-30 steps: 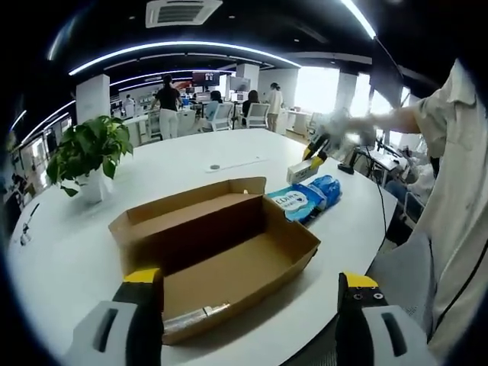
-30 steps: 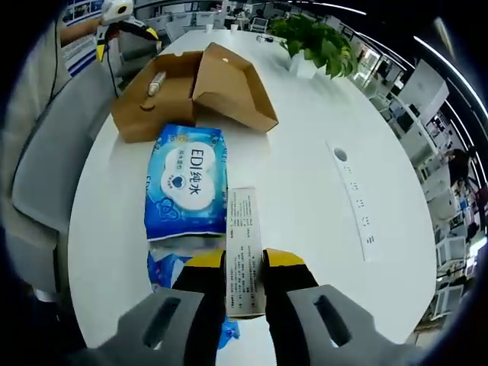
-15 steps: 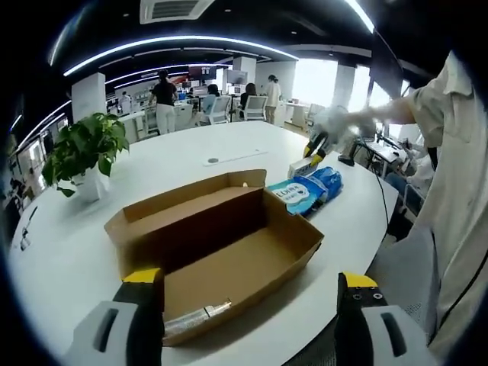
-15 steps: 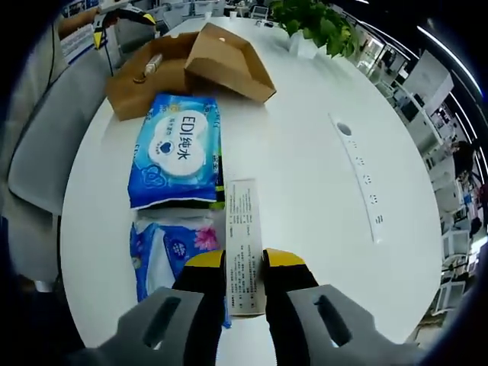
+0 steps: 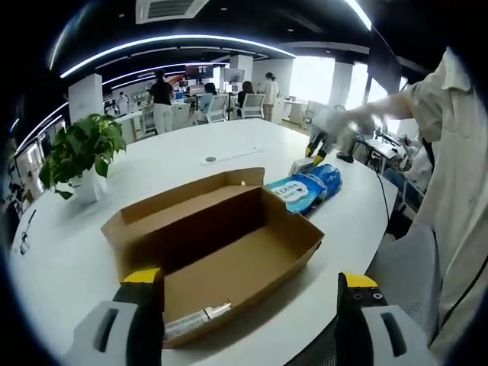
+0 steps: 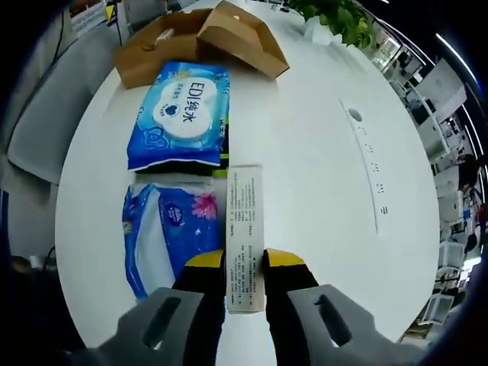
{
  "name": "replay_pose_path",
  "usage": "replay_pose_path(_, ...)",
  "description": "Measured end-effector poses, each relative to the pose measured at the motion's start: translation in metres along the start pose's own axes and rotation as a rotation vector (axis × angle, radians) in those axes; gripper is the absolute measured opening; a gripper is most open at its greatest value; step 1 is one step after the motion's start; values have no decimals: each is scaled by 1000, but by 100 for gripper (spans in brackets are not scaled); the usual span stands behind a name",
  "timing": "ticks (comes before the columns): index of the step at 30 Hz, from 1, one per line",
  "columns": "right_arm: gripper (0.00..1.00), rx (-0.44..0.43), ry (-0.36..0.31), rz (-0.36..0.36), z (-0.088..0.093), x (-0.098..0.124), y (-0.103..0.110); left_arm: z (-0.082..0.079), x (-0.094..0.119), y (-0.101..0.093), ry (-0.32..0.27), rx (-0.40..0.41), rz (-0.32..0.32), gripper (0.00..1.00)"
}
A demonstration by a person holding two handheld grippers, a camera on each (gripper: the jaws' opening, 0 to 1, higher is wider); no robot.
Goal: Operate the shoe box by opening the lid, removing the specified soft item, and placing it in the target area until the item is outside and the box remains undamaged.
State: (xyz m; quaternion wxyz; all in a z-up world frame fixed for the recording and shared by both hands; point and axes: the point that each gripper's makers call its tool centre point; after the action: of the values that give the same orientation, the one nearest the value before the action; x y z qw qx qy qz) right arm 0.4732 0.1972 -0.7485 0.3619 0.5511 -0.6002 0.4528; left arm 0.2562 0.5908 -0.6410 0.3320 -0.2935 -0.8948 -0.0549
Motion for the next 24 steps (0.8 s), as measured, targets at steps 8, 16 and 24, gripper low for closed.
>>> replay_pose_path(8,16,10,8,1,0,-1,-3,4,0,1,4,6,-4,96)
replay_pose_path(16,17,10,26,33,2,-3,-10,5,2,3,1,6,-10,96)
replay_pose_path(24,20,-8,32,61,2,-2,-15,7,3,5,-1,3,-14,96)
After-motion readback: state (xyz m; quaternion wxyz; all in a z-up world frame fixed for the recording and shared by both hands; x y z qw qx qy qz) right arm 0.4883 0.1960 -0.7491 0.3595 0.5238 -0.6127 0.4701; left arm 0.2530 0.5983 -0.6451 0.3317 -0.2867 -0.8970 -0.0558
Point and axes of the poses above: the point that each gripper's makers call its tool centre point, and the gripper's own axes: x roughly backward along the fingers, y roughly to its left, z roughly out of its underside, and after that the axes turned 1 degree about x, right-handed
